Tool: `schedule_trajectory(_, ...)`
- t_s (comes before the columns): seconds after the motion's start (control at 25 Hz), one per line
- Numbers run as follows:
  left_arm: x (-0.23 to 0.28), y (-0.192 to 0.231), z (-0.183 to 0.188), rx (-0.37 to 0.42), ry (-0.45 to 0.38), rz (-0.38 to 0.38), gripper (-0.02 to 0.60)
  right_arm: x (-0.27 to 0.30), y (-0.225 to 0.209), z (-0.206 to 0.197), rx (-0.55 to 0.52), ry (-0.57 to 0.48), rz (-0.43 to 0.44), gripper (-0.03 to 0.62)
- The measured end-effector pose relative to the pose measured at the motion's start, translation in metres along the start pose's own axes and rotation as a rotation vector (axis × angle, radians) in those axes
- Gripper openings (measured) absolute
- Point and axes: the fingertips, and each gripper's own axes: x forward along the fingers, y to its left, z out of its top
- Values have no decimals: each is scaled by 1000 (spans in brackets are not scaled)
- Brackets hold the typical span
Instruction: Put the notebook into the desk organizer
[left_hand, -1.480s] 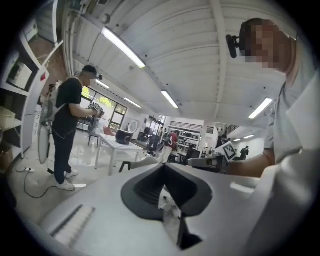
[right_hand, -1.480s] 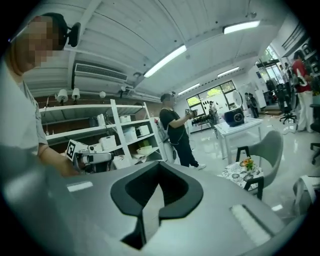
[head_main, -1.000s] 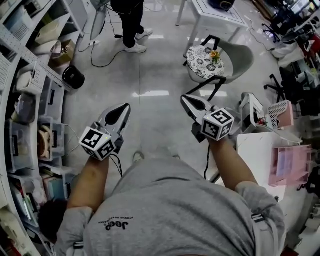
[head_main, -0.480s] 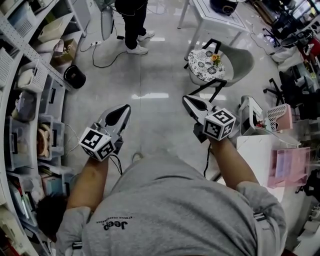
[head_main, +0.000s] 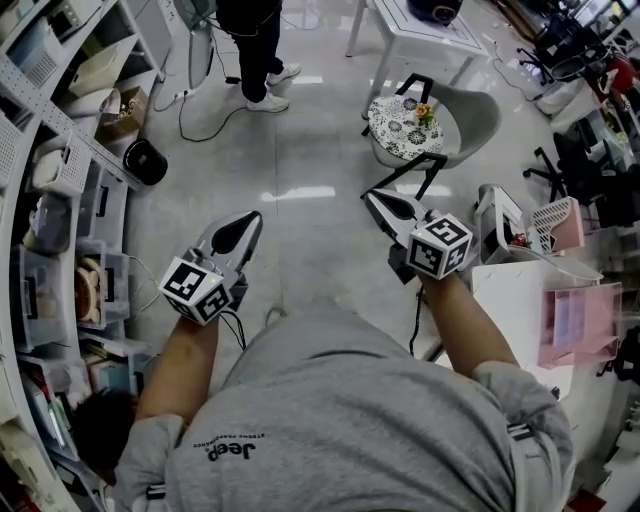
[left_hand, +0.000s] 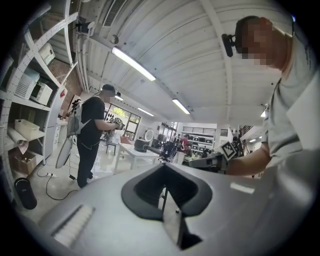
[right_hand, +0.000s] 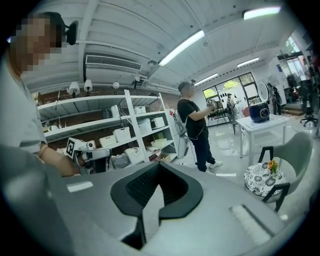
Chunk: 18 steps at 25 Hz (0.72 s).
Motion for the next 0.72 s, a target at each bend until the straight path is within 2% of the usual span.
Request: schedule_trajectory(0.72, 6, -4, -8, 17, 18, -16, 58, -11, -5, 2, 6, -28, -8, 3)
